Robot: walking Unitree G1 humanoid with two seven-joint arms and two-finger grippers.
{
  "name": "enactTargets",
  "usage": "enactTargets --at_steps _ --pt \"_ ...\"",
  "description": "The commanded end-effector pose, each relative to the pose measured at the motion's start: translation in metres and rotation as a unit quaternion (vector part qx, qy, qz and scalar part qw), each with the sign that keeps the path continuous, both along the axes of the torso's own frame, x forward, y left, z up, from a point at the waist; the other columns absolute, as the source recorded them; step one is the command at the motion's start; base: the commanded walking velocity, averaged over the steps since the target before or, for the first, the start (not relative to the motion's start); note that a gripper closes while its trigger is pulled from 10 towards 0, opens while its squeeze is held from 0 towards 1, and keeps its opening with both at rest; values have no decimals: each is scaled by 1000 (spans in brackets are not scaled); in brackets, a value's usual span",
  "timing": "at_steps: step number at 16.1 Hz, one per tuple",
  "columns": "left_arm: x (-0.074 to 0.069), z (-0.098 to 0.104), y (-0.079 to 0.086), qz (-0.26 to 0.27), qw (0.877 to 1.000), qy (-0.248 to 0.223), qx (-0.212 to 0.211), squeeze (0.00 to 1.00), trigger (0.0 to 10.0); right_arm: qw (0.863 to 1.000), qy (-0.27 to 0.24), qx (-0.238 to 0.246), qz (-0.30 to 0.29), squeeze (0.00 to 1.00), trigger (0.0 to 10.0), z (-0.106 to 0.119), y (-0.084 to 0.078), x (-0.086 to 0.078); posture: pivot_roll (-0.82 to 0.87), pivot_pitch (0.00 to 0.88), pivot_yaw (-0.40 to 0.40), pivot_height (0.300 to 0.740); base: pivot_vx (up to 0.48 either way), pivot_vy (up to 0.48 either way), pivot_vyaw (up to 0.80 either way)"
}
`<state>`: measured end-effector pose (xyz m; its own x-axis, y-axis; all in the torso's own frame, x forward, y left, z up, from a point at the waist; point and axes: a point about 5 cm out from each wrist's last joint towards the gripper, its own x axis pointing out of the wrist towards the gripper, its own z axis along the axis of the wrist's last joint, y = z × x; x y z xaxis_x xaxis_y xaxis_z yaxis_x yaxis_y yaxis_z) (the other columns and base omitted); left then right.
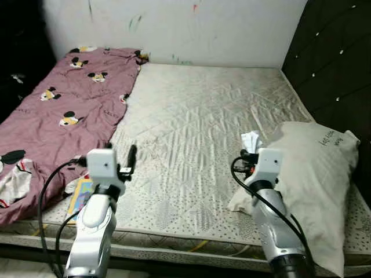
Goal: Clean up the room
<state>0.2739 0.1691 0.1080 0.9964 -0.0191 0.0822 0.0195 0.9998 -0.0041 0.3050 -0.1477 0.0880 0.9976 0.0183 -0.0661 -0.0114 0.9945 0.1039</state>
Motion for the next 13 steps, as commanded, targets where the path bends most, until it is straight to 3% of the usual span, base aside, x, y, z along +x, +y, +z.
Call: enactTargets --at_steps 1,2,3,6,7,13 --pt "-7 -3 6 14 1000 8 1 0 10000 1000 -8 -4 10 0 10000 6 -1 -6 4 0 -34 740 0 0 0" --pt "-14 -6 10 21 1000 14 0 0 10000 1000 -10 -4 15 0 10000 9 -4 -13 -2 5 -32 740 0 0 0" --pt "-24 -10 14 26 999 25 0 0 10000 999 -16 -34 30 0 10000 12 -6 -23 -7 11 -27 740 0 0 0" --pt "-39 -18 18 18 999 49 6 0 10000 1000 -7 -22 6 0 10000 10 -18 -39 -2 19 -21 740 0 0 0" --pt "-39 -18 18 19 999 50 6 0 10000 999 1 -36 7 0 10000 8 -18 -39 -4 19 -20 740 0 0 0" --pt "-40 -12 11 15 998 54 -4 0 10000 1000 23 -16 1 0 10000 8 -14 -34 10 38 -6 740 0 0 -800"
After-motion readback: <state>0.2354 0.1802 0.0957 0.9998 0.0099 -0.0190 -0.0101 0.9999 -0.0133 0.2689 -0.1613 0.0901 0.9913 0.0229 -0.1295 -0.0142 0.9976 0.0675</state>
